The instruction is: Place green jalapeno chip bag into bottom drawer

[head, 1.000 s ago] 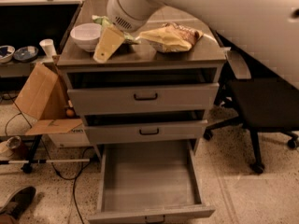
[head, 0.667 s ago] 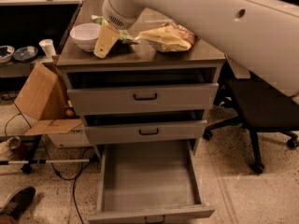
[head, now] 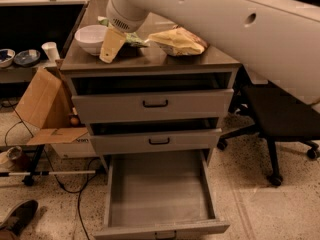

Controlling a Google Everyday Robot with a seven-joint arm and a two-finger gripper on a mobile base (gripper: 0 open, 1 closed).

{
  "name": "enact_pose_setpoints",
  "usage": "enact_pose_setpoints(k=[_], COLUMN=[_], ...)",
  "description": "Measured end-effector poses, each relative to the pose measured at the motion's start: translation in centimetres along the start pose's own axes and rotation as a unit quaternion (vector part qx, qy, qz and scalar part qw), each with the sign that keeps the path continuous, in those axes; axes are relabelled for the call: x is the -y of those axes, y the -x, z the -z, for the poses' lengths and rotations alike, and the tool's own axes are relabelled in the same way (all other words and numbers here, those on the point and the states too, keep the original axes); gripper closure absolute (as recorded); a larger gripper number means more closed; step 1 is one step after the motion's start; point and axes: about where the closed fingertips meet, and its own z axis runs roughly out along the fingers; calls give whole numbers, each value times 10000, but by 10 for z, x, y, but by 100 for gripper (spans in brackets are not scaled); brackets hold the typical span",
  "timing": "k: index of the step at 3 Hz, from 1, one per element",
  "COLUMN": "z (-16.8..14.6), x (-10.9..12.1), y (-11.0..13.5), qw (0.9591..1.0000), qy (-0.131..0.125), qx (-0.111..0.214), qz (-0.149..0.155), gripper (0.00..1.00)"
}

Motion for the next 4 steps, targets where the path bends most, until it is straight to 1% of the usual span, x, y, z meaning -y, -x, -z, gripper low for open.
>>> enact_pose_setpoints(k=[1, 2, 3, 4], z=[-13, -57, -96, -126], x=[4, 20, 32, 34], y=[13, 32, 28, 5], qw=[9997, 9984, 9991, 9998], qy=[-221, -481, -359, -149], qx=[-16, -29, 91, 146], qz=[125, 300, 224, -18], gripper=[0, 0, 0, 0])
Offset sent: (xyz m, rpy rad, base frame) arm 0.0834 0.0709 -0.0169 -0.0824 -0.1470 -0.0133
